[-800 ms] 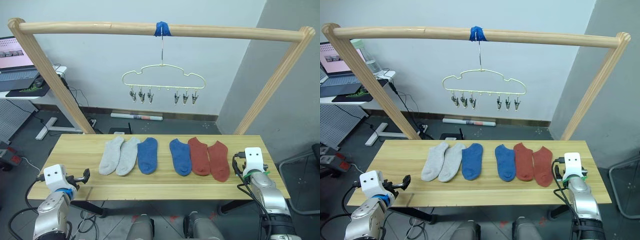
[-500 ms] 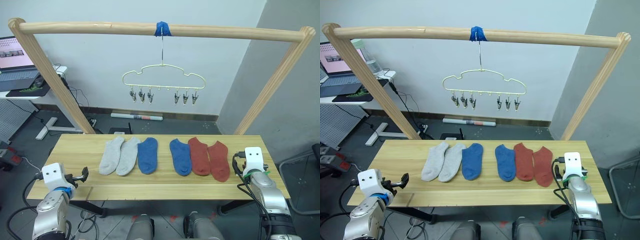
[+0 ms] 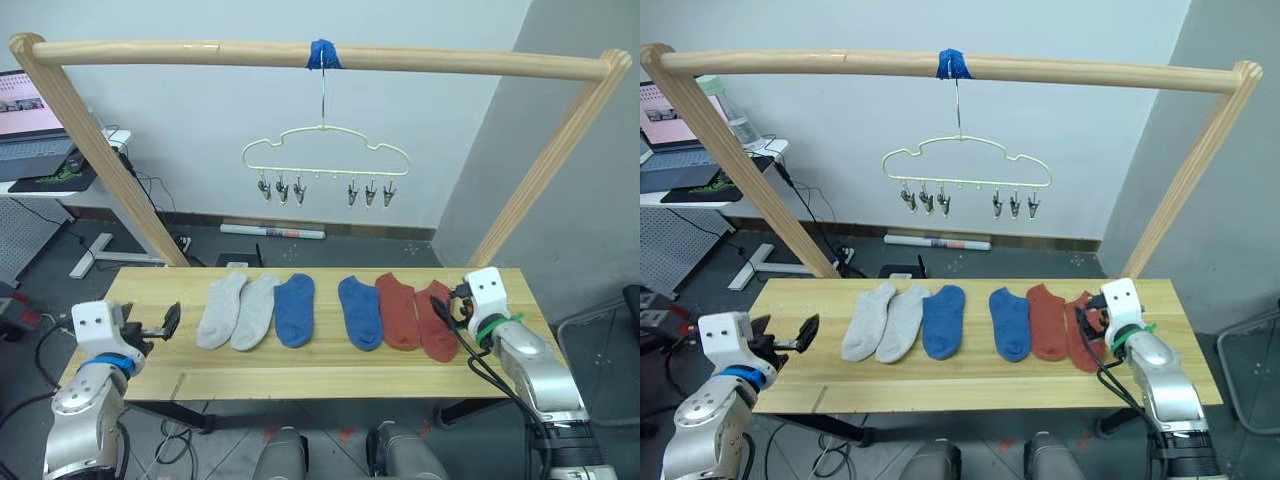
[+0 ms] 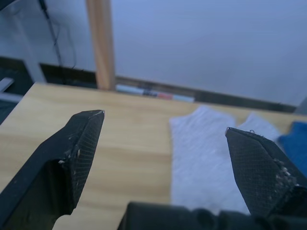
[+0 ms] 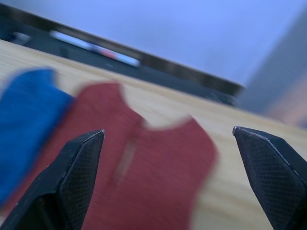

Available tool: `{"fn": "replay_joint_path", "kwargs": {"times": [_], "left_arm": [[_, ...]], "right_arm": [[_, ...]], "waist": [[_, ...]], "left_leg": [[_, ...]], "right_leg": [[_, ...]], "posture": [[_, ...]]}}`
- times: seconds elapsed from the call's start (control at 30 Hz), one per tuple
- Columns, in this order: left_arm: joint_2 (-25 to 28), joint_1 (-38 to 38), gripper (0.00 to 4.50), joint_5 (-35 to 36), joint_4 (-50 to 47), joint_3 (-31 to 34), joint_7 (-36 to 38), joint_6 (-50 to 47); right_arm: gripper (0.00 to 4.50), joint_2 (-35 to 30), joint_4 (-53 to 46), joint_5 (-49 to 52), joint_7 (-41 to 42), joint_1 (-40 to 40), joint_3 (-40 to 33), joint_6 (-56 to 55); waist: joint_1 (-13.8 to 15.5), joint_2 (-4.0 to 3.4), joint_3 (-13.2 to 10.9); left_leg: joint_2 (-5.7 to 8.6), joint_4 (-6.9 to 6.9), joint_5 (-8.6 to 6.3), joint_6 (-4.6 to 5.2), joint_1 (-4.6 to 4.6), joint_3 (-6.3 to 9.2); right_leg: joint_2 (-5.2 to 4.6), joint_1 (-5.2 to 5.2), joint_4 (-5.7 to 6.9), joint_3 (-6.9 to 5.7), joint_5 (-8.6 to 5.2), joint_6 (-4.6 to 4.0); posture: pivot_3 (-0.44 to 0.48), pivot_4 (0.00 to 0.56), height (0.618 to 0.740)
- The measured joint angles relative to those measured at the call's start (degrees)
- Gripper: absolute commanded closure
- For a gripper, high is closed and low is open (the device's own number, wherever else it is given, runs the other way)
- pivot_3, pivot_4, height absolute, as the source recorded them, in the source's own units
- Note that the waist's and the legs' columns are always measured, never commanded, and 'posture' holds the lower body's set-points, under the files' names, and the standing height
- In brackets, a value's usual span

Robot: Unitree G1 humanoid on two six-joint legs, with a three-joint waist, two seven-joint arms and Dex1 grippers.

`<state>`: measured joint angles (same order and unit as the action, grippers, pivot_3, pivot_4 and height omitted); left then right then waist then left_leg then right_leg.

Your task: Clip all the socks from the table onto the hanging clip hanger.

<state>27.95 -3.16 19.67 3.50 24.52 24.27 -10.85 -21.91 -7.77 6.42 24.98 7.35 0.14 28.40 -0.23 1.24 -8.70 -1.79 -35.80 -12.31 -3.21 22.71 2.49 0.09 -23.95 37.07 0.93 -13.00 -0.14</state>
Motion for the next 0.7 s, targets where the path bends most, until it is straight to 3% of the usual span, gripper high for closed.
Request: {"fn": "replay_joint_path", "kwargs": {"times": [0.23,0.6,0.7], "left_arm": [[0.8,8.1,0.02,3.0,-6.5,-1.8,1.4,-4.4],[0.7,20.8,0.02,2.9,-7.2,-6.6,0.1,-8.6],[-0.3,24.5,0.02,2.5,-3.4,-7.8,0.1,-8.2]], "right_arm": [[0.0,-0.7,-7.7,6.2,10.5,7.7,4.2,-1.5],[0.0,4.5,-11.4,9.0,10.0,18.1,7.1,1.1],[0.0,5.8,-11.5,9.0,10.0,19.0,8.0,0.7]], "waist": [[0.0,0.23,-1.0],[0.0,0.4,-2.8],[0.0,0.4,-3.4]], "left_leg": [[0.02,0.01,-0.01,0.01,0.22,0.05],[0.01,-0.01,-0.03,0.03,0.26,0.13],[0.02,-0.03,-0.02,0.03,0.31,0.15]], "right_leg": [[0.06,-0.11,-0.04,-0.01,0.06,0.15],[0.1,-0.13,0.01,-0.04,0.18,0.42],[0.1,-0.17,0.02,-0.05,0.21,0.46]], "posture": [[0.041,0.185,0.74],[0.008,0.23,0.74],[0.001,0.234,0.74]]}}
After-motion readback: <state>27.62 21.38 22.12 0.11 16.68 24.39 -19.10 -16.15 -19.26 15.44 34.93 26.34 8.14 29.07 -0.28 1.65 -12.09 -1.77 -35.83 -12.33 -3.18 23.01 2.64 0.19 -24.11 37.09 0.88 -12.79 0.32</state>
